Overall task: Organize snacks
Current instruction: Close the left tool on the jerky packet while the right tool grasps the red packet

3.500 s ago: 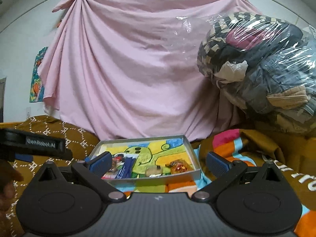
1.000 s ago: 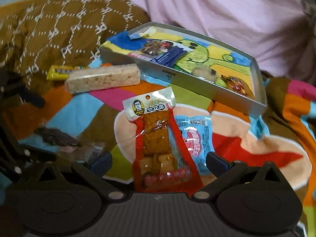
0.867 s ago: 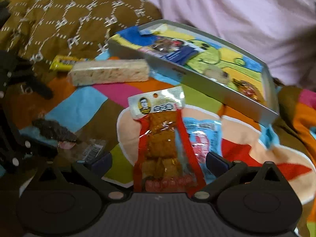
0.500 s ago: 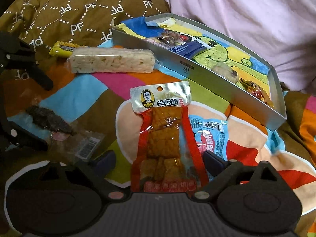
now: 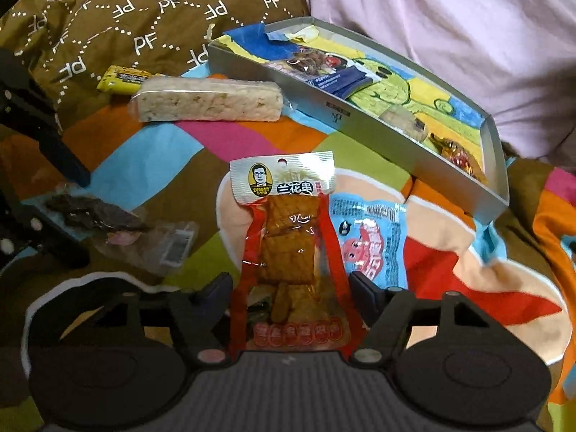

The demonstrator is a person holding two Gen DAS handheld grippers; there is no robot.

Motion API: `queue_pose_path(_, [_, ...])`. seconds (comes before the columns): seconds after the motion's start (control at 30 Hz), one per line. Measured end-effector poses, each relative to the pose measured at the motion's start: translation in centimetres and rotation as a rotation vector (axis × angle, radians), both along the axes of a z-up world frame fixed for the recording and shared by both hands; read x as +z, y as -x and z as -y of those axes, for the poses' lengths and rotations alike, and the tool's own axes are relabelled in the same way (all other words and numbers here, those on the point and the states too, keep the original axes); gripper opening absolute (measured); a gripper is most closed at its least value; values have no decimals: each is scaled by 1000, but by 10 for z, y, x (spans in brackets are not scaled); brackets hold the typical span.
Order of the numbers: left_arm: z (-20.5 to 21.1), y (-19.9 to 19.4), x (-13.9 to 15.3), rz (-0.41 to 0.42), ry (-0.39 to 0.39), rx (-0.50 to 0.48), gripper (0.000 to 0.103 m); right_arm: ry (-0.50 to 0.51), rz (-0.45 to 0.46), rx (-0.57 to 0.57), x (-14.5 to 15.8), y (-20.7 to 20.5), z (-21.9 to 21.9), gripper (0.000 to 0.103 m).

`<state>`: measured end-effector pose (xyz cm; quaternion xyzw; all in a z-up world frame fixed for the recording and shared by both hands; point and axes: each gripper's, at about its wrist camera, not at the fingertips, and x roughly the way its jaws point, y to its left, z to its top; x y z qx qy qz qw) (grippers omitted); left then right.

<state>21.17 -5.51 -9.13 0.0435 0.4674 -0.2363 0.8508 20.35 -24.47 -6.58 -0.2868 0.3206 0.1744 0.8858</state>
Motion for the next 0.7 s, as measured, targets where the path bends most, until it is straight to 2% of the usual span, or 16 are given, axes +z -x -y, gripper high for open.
queue_pose_path(0.07, [1,0,1,-32,24,8,62,-35,-41,-12,3,1,4,74])
queue_pose_path(0.17, [4,3,3,-59,42,5,61,-121,-131,-27,8,3,13,74])
queue_pose_path(0.33, [16,2,1,-39,2,-28,77,-181,-165,-53,11,1,22,78])
queue_pose_path(0.43, [20,-4,0,-37,-6,-44,80,-204,-171,-59,10,-2,24,82])
queue_pose_path(0.6, [22,-15,-2,-46,3,-72,79,-211,-164,-43,9,-4,22,84])
queue_pose_path(0.67, [20,-16,-2,-50,17,-74,75,-199,-158,-34,8,-4,20,85])
queue_pose_path(0.7, [18,-16,-2,-51,25,-75,69,-193,-156,-31,7,-4,19,85])
